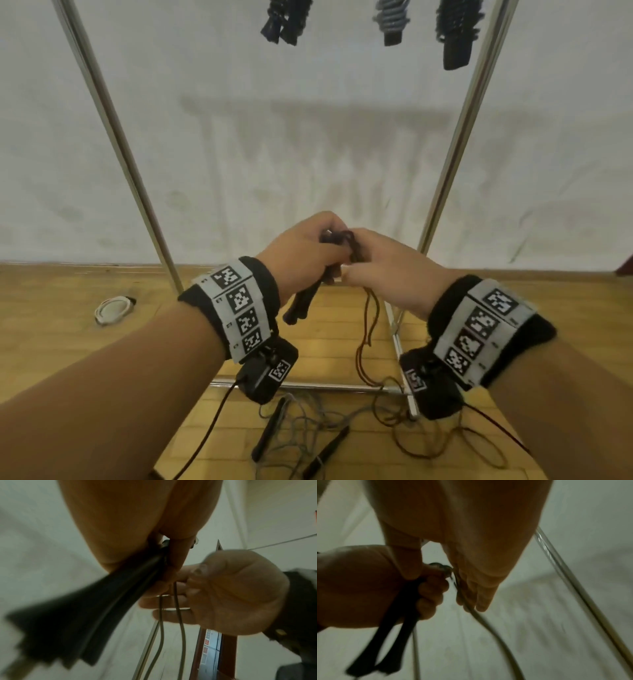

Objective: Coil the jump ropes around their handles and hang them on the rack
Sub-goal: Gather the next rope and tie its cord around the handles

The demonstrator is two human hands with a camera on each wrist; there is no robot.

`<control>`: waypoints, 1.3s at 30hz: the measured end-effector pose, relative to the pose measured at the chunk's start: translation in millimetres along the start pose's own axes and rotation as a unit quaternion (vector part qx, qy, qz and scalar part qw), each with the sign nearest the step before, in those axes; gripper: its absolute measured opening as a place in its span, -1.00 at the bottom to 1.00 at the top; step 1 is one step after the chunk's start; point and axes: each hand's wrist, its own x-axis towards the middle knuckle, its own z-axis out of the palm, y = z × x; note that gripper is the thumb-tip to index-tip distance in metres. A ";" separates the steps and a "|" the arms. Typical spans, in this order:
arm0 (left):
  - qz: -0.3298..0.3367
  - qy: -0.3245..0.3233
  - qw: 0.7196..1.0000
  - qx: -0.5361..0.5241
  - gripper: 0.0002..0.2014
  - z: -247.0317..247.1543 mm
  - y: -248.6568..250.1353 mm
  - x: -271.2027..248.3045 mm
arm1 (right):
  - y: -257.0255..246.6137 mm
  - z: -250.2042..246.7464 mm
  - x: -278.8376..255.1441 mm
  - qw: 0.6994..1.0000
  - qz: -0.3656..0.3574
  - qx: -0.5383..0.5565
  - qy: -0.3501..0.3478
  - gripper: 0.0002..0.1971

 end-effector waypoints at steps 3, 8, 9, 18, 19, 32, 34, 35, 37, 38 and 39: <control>0.001 0.014 1.000 -0.013 -0.86 2.3 5.4 1.7 | 7.2 14.1 -0.1 0.984 0.026 0.175 0.025 -0.76; 0.018 0.135 0.979 -0.149 -0.74 -6.1 8.1 8.2 | 16.6 22.9 5.3 0.971 0.068 0.227 0.024 -0.73; 0.024 0.157 0.970 -0.187 -0.73 -6.4 8.9 9.5 | 14.8 26.5 7.3 0.972 0.072 0.222 0.034 -0.67; -0.003 0.298 0.882 -0.366 -0.69 -4.5 12.3 17.9 | 0.1 45.4 18.2 0.933 0.085 0.348 0.028 -0.51; 0.006 0.300 0.891 -0.340 -0.75 -8.8 8.4 18.5 | 0.2 43.8 19.5 0.933 0.077 0.349 0.047 -0.55; -0.029 -0.164 0.870 0.465 -0.57 -29.0 -17.9 -16.5 | 22.9 25.7 16.2 0.995 -0.002 -0.095 -0.008 -0.73; -0.022 -0.176 0.851 0.494 -0.75 -19.1 -17.9 -16.3 | 18.5 30.6 16.3 0.993 -0.023 -0.116 -0.012 -0.74; -0.030 -0.179 0.853 0.490 -0.89 -18.4 -17.4 -16.2 | 17.6 31.0 16.3 0.993 -0.023 -0.119 -0.011 -0.73; -0.048 -0.184 0.864 0.467 -0.92 -22.1 -18.9 -15.7 | 18.5 27.0 14.6 0.997 -0.012 -0.080 -0.016 -0.74; -0.050 -0.182 0.866 0.462 -0.91 -24.5 -20.1 -15.4 | 19.8 23.0 13.3 0.998 -0.006 -0.061 -0.023 -0.76; -0.043 -0.175 0.867 0.465 -0.90 -26.6 -21.0 -15.9 | 22.0 17.4 12.2 0.998 -0.006 -0.059 -0.028 -0.77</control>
